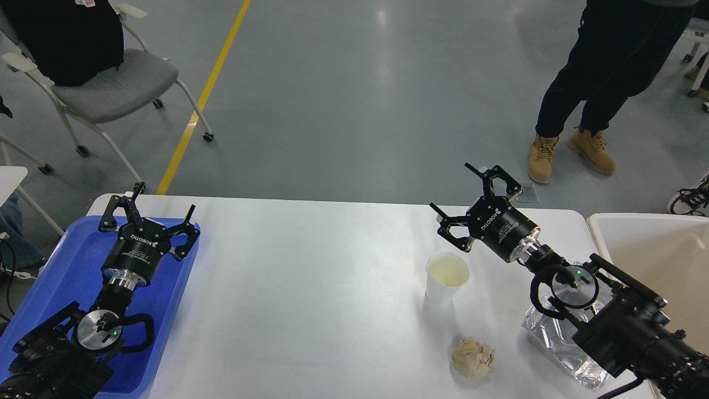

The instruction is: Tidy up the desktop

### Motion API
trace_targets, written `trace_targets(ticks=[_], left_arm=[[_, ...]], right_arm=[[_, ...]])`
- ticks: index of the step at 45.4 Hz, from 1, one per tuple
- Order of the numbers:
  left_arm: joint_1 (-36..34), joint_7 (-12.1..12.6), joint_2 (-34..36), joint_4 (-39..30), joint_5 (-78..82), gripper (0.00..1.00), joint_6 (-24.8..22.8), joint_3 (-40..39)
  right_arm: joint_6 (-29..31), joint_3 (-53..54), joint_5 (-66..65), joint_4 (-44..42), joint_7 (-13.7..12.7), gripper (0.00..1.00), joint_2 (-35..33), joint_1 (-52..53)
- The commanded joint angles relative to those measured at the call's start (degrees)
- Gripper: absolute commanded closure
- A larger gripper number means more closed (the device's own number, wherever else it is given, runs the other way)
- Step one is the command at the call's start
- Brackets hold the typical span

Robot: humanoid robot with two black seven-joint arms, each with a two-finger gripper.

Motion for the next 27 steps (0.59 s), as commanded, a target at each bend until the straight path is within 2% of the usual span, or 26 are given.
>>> trace_targets(ticks=[1, 15, 27], left_arm=[[0.05, 0.0, 0.0, 0.0, 0.0, 0.01, 0.01, -0.01], [-0.04, 0.0, 0.0, 0.0, 0.0, 0.01, 0.01, -0.01], [-0.03, 0.0, 0.0, 0.0, 0.0, 0.01, -0.08, -0.01]], right_arm=[[-0.65, -0.52, -0.18, 0.4, -0.17, 0.0, -2.29, 2.1], [-0.83, -16.25, -0.44, 0.57, -0.26, 0.0, -8.62, 16.16], [-0.48, -37.68, -0.62, 0.75, -0.35, 0.0, -11.96, 30.13]])
